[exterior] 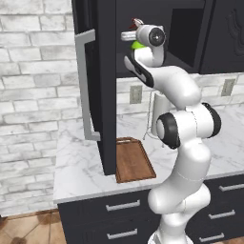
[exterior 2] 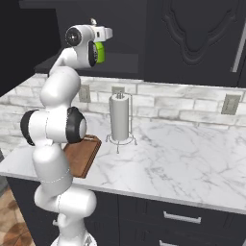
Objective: Grab the spray bottle from the cabinet, then place it next to the cutting board for sanitizing. Then grab the dish brush from the countertop next to the sink and place it next to the cutting board.
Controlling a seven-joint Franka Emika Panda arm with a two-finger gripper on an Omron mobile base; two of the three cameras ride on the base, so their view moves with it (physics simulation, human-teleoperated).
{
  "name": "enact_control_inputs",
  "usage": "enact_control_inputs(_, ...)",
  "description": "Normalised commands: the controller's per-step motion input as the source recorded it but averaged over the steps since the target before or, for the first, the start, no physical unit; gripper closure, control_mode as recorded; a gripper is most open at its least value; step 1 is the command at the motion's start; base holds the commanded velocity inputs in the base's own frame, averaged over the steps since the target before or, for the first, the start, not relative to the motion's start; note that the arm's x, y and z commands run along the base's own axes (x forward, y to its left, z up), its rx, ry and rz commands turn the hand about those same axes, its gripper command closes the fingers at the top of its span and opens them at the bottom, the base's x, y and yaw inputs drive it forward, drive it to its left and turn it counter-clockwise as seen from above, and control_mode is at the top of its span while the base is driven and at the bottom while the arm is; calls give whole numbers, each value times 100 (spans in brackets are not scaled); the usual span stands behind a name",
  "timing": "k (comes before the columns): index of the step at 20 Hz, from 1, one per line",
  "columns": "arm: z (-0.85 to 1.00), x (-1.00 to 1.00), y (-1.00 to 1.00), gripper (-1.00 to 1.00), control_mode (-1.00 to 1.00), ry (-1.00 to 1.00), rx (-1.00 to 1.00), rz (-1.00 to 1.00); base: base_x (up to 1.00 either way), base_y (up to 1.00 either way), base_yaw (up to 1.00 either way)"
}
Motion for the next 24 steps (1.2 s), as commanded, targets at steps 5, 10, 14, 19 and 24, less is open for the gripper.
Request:
enact_control_inputs(5, -3, -22, 6, 100, -100, 0, 1, 0, 0, 0, 0)
enact_control_inputs(10, -2, -42, 0, 100, -100, 0, 0, 0, 0, 0, 0)
enact_control_inputs(14, 0, -79, 4, 100, -100, -3, 0, 0, 0, 0, 0)
enact_control_inputs(19, 0, -100, 11, 100, -100, -14, 0, 0, 0, 0, 0)
enact_control_inputs(24, 0, -100, 7, 100, -100, -15, 1, 0, 0, 0, 0)
